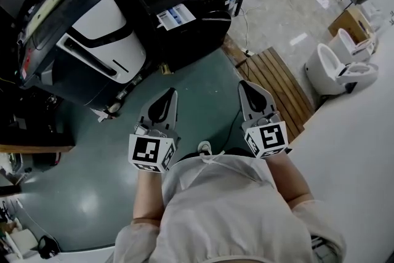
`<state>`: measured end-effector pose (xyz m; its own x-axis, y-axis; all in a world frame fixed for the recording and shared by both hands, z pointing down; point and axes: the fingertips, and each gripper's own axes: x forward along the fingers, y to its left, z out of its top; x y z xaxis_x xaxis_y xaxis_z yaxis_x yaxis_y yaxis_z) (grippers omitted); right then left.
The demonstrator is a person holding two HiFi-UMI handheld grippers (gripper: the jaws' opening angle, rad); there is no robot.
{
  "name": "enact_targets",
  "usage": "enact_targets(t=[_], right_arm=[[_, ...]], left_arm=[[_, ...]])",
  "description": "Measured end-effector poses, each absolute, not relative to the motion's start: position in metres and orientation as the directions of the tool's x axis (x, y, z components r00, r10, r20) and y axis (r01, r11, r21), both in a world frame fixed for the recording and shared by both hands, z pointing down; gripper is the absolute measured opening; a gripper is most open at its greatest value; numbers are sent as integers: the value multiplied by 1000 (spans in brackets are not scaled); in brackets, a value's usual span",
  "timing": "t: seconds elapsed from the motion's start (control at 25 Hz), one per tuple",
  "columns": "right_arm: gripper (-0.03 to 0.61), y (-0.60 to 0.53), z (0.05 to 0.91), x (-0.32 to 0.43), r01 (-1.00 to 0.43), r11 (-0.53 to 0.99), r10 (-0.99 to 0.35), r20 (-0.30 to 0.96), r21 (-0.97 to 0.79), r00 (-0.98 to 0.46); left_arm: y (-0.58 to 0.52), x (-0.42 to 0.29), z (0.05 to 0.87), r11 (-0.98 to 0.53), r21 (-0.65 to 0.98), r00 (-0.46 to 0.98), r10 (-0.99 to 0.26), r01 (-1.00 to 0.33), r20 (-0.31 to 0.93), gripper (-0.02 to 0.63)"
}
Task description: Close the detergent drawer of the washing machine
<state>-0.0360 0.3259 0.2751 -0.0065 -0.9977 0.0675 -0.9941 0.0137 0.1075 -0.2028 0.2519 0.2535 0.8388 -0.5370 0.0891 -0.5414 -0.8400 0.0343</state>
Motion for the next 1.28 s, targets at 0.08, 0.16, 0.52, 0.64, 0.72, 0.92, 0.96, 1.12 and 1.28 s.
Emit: enact_targets(t=[0.08, 0.16, 0.52, 0.64, 0.72, 0.92, 0.96, 1.12, 1.28], right_arm=[[3, 311, 279, -31, -995, 11, -997, 76, 101, -3], [3, 296, 285, -25, -996, 13, -996, 91, 89, -5], [3, 211, 316, 14, -992, 111, -984, 149, 62, -101], [4, 171, 318, 30, -979, 190, -972, 155, 68, -178], [5, 143, 317, 44, -967, 243, -961, 155, 71, -230], [5, 75, 320, 82, -927, 369, -918, 183, 62, -353], [5, 63, 320, 88, -915, 398, -905, 188, 64, -381], [5, 21, 324, 115, -875, 480, -865, 204, 71, -458], [5, -9, 332, 134, -843, 533, -832, 224, 72, -507]], left_arm=[[238, -198, 258, -842, 39, 841, -532, -537, 101, 18], [223, -194, 263, -837, 49, 835, -537, -545, 115, 18], [159, -165, 296, -769, 74, 766, -614, -635, 187, 18], [131, -150, 299, -720, 79, 718, -666, -690, 200, 18], [112, -136, 301, -688, 77, 686, -697, -722, 208, 18], [63, -95, 307, -594, 76, 593, -769, -801, 239, 18], [55, -88, 308, -572, 76, 572, -784, -816, 242, 18], [27, -61, 316, -501, 91, 507, -826, -861, 247, 18], [10, -45, 331, -447, 104, 458, -847, -889, 270, 18]])
